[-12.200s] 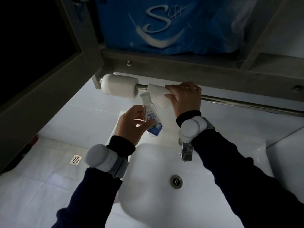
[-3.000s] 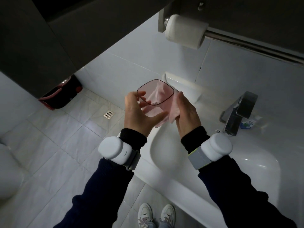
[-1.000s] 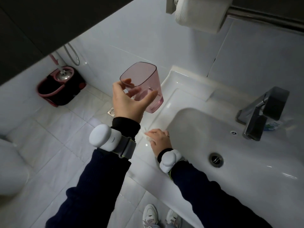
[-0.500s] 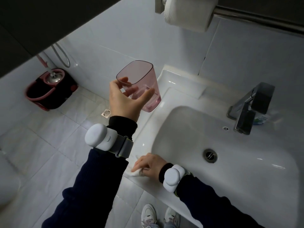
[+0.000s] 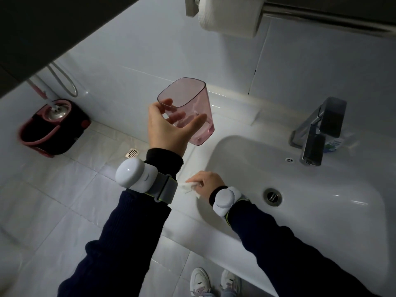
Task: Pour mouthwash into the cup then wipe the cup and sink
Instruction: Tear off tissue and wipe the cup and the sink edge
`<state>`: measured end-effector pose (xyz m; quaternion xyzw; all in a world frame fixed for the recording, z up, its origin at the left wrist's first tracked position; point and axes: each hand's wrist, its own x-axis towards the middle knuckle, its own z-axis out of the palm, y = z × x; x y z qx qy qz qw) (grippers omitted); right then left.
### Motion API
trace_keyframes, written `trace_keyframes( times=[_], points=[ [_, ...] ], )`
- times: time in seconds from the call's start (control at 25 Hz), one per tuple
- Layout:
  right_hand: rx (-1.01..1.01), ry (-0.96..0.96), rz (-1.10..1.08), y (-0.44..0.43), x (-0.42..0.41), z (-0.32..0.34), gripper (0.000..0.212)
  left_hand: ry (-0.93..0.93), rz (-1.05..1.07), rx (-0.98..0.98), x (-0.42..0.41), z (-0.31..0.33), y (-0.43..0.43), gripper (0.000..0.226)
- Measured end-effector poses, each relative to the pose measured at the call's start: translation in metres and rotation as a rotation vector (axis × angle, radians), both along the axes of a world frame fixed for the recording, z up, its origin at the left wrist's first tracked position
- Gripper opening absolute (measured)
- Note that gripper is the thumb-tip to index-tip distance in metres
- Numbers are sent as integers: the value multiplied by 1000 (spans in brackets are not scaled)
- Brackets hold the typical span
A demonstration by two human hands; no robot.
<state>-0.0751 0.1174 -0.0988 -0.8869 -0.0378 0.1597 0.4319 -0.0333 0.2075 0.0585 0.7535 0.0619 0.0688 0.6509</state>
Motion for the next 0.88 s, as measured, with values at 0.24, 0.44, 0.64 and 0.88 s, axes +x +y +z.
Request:
trace_keyframes(
  times=[0.24, 0.44, 0.64, 0.88],
  points=[
    [168, 131, -333, -18, 14, 21, 16, -23, -18, -15, 5, -9, 1, 65],
    [141, 68, -580, -59, 5, 18, 19, -12, -55, -60, 9, -28, -25, 62],
    [150, 8, -637, -88, 11, 10, 16, 3, -119, -76, 26, -54, -65, 64],
    [228, -112, -1016, -120, 38, 7, 16, -7, -129, -79, 61, -67, -101, 78]
  ],
)
